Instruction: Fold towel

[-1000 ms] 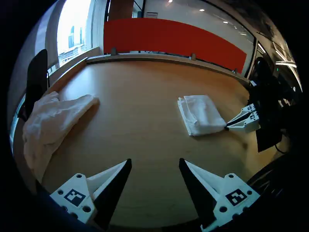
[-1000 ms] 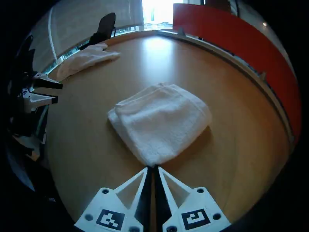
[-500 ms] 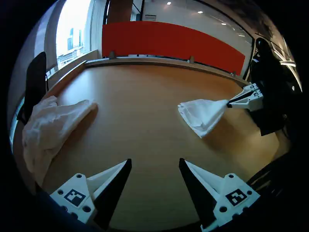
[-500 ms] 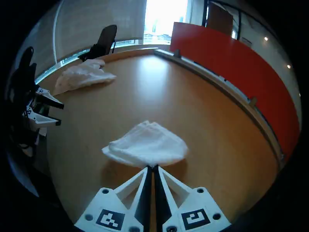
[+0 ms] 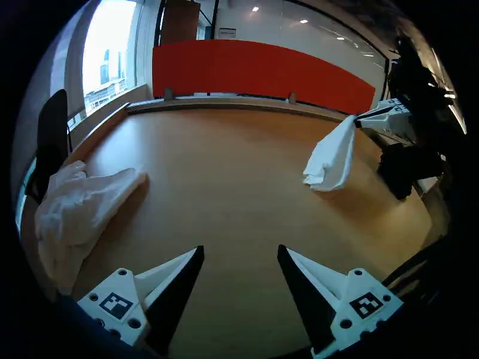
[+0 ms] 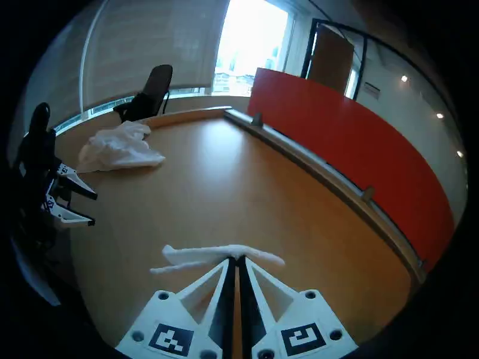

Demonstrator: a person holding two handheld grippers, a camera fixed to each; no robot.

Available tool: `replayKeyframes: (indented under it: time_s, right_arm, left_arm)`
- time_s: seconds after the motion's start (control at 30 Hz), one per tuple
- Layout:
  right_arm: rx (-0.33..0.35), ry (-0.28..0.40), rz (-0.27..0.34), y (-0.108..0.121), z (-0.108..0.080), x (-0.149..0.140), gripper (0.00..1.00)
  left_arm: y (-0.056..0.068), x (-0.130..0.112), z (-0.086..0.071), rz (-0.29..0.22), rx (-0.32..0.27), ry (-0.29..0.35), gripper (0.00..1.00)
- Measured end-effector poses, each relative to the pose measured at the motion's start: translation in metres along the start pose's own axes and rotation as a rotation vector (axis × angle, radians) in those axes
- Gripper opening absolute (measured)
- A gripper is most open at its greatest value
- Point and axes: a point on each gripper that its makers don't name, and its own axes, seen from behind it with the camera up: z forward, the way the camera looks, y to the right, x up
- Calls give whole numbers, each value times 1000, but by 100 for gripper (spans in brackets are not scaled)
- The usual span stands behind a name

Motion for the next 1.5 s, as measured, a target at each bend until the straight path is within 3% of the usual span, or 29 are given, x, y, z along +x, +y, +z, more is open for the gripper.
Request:
replayKeyframes:
  time_s: [0.5, 0.8, 1.5]
  right_arm:
    - [-101, 16, 17, 56, -41, 3, 4]
    - [-147, 6, 62, 101, -70, -2, 4]
    - [-295, -73, 130, 215, -147, -53, 4]
  left_arm:
    - [9, 16, 8, 26, -34, 10, 91]
    - [17, 21, 13, 43, -52, 6, 91]
    - [31, 30, 23, 65, -59, -11, 91]
